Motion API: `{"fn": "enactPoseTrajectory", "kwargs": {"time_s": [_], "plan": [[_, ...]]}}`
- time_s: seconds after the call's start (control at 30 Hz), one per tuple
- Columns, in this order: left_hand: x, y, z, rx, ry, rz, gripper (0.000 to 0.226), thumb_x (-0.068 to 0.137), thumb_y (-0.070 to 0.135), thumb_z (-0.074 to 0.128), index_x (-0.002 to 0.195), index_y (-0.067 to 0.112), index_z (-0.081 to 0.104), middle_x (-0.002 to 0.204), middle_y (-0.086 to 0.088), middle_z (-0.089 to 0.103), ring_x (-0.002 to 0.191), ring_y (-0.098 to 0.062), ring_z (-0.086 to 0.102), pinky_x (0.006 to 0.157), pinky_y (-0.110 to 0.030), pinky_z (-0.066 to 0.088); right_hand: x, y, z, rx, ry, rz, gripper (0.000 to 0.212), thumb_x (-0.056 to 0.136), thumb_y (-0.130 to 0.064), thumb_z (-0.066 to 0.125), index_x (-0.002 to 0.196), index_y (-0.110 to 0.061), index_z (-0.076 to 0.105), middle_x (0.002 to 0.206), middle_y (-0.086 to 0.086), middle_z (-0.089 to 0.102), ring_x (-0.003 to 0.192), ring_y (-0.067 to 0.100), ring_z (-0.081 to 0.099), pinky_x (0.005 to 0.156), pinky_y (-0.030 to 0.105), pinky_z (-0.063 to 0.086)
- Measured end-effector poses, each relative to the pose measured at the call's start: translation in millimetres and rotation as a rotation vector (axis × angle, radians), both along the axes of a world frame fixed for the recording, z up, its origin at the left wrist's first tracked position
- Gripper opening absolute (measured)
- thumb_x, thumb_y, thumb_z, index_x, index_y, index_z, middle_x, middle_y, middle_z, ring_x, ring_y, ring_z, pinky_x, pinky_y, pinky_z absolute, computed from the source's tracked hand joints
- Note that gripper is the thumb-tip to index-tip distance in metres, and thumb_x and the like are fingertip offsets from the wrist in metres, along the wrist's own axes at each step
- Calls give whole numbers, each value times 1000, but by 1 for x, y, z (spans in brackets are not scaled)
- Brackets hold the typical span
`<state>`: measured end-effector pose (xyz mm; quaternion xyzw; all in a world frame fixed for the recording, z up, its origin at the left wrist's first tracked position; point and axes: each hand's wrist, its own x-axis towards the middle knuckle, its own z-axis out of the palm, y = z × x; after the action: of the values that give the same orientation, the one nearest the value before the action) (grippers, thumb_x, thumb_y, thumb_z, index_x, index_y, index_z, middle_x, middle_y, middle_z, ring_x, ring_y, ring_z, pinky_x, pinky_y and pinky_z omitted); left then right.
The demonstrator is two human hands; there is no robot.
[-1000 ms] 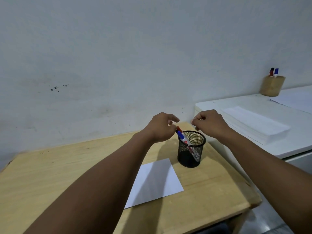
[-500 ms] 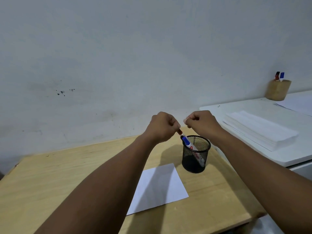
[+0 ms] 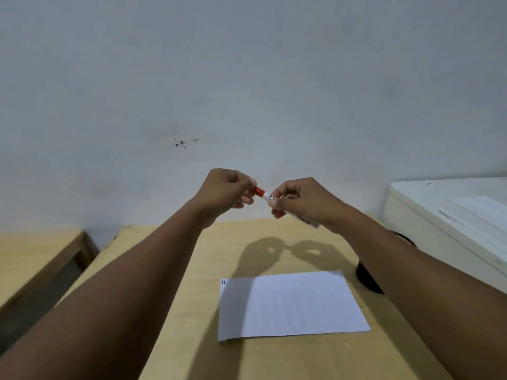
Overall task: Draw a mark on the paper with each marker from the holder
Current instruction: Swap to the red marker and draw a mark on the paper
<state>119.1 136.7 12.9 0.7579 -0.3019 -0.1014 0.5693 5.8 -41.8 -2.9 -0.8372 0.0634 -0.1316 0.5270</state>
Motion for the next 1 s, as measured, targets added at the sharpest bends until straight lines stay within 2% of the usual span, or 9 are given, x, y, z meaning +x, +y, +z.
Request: {"fn": "enactPoseTrajectory", "kwargs": {"time_s": [0.13,0.23,0.37,0.47,0.53,0.63,0.73,0.9,1.0], "plan": [[17,49,-16,6,124,-13,22,92,18,72,102,-1,76,80,-9,74,77,-17,70,76,-32,56,18,36,-7,20,72,79,26,91,-26,75,106,-5,72,92,17,82,80,18,79,73,30,49],[23,75,-38,-23,209,3,23,92,19,73,99,-3,75,72,-4,70,75,-19,70,74,-31,55,28,52,-17,100,209,188,27,94,-25,71,115,-8,69,102,18,82,96,30,79,82,40,51],[25,101,-78,-64,362,36,24,97,26,66,94,4,73,74,-5,69,77,-23,72,76,-32,56,34,60,-30,461,405,452,54,91,-31,70,138,-9,59,131,23,71,113,32,70,89,45,50],[22,110,-99,-96,464,69,27,99,33,62,93,9,71,75,-4,70,77,-24,71,78,-34,56,36,62,-41,783,411,576,86,79,-55,73,146,-5,55,144,25,61,127,39,59,92,49,50],[20,109,-105,-113,493,89,32,99,38,61,92,9,70,77,-6,71,75,-24,71,79,-37,55,38,68,-48,883,366,564,93,75,-63,72,145,-5,56,144,25,62,125,38,60,91,48,50],[16,102,-109,-96,503,102,37,100,44,57,87,10,62,75,-8,71,70,-26,70,75,-36,54,47,84,-62,806,287,293,71,74,-58,77,125,-9,68,105,13,78,82,23,71,69,35,49],[8,94,-108,-30,455,82,45,102,48,50,74,13,54,70,-8,70,63,-24,68,67,-32,53,54,98,-77,722,269,10,37,81,-49,79,93,-16,71,70,4,67,48,12,52,46,24,36],[4,87,-112,17,334,61,51,106,44,43,64,15,45,54,-1,58,54,-23,58,69,-36,50,53,105,-90,840,203,-30,23,91,-29,75,81,-12,64,61,4,63,41,9,53,37,18,37],[7,94,-114,-74,427,103,51,107,38,42,62,14,43,51,-2,50,51,-23,51,62,-32,50,50,96,-84,900,119,74,15,98,-15,64,85,-7,63,62,9,67,46,12,63,44,20,49]]}}
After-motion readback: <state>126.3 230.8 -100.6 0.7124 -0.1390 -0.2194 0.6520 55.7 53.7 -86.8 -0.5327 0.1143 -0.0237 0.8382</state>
